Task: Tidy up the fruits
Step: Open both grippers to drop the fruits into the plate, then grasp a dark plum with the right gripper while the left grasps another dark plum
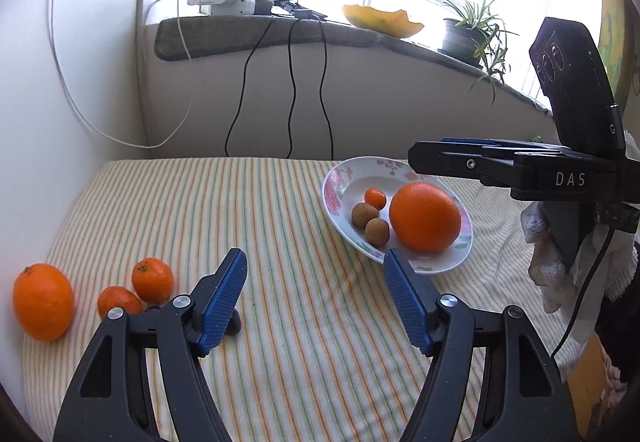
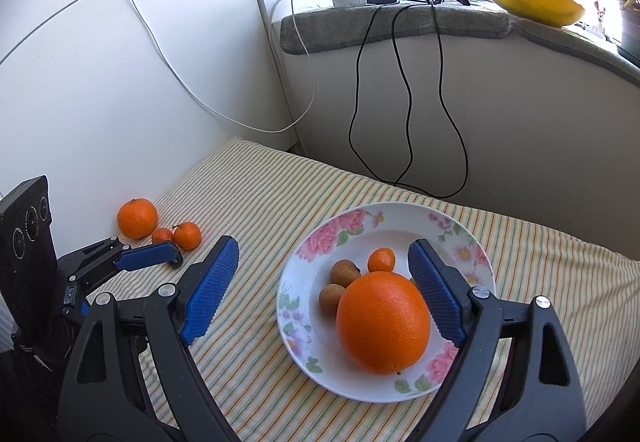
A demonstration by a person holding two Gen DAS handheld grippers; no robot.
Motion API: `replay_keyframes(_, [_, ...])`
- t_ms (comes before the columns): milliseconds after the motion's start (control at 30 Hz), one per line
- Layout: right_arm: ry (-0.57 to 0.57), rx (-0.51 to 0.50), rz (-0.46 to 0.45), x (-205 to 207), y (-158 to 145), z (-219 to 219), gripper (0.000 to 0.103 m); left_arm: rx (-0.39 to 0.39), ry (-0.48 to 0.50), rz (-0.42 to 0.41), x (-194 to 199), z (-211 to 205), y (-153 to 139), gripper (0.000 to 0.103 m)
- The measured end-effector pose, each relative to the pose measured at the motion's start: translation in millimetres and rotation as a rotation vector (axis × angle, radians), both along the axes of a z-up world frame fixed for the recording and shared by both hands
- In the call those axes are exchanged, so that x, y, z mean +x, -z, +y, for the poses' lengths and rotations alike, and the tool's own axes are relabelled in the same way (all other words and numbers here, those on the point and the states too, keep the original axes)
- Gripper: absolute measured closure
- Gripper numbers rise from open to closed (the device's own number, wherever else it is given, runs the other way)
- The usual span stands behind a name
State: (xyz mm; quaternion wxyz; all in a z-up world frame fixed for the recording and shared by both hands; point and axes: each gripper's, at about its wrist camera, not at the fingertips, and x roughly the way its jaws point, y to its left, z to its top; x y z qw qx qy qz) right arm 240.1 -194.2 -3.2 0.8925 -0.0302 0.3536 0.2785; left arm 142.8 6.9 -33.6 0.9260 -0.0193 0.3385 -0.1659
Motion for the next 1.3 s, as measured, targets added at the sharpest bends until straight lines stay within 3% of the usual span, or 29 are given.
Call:
replay_keyframes(233, [-0.071,-0.016,0.004,-12.1,8.8,24.2,0.014,0.023,-0.077,0.05,-15.8,40.4,16.0,0.033])
replay_keyframes(500, [-0.17,-0.039,0.035,-22.5,26.4,63.2,0.015,0.016,-0.16,0.101,-18.6,81.1,33.0,0.052])
replay_keyframes(800, [-0.259,-0.104,0.087,-28.9,56.1,104.3,0.04,-0.006,-0.158,0.125,-11.6,93.2,44.1,0.072])
replay_keyframes(1300, [-0.312,-0.157,0.152,-22.5,88.3,137.3,0.062,0.01,-0.126,0.14,1.6,88.7,50.8,0.073])
